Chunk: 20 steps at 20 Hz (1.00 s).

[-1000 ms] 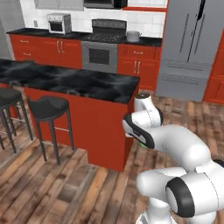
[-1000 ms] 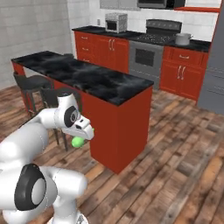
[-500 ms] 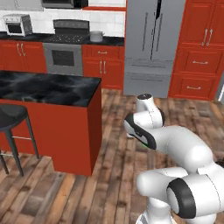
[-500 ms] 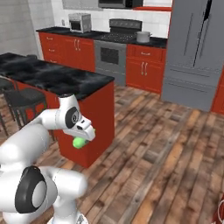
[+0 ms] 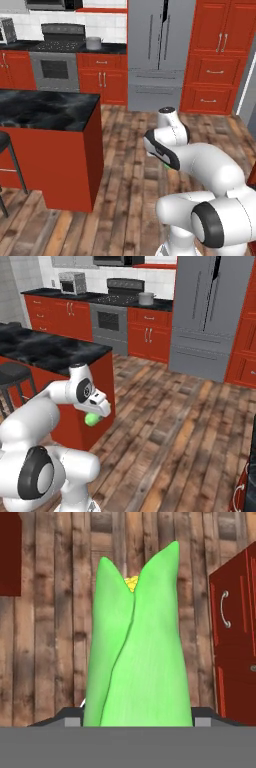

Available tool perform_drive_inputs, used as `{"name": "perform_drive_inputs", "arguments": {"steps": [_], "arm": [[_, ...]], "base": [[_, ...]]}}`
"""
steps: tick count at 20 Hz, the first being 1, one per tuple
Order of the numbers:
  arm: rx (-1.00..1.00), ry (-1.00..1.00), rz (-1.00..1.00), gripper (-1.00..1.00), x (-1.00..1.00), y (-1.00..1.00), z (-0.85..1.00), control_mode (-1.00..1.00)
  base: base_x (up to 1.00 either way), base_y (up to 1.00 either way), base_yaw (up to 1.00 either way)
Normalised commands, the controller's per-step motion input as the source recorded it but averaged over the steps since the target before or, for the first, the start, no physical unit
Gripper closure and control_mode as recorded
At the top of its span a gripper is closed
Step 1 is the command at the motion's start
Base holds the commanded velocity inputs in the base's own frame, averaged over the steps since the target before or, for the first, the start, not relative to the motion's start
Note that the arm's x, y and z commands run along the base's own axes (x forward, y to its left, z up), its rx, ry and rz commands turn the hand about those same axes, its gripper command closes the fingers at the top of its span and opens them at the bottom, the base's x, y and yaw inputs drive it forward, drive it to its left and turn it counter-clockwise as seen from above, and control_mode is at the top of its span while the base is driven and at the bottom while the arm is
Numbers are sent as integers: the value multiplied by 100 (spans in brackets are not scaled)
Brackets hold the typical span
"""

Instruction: Turn on the sink faucet. Then move the corn from the counter to the sink. Turn off the sink. Move the vegetable from the sink to the pot next to the stove. Finally move the pot to the rear right burner.

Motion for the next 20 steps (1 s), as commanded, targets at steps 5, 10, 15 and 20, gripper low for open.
{"name": "perform_drive_inputs", "arguments": {"steps": [5, 10, 15, 20], "arm": [[0, 0, 0, 100, 0, 0, 0, 100], [0, 0, 0, 100, 0, 0, 0, 100], [0, 0, 0, 100, 0, 0, 0, 100], [0, 0, 0, 100, 0, 0, 0, 100]], "base": [[25, -5, 0], [94, -38, -1], [88, -42, 0], [72, -31, 0]]}}
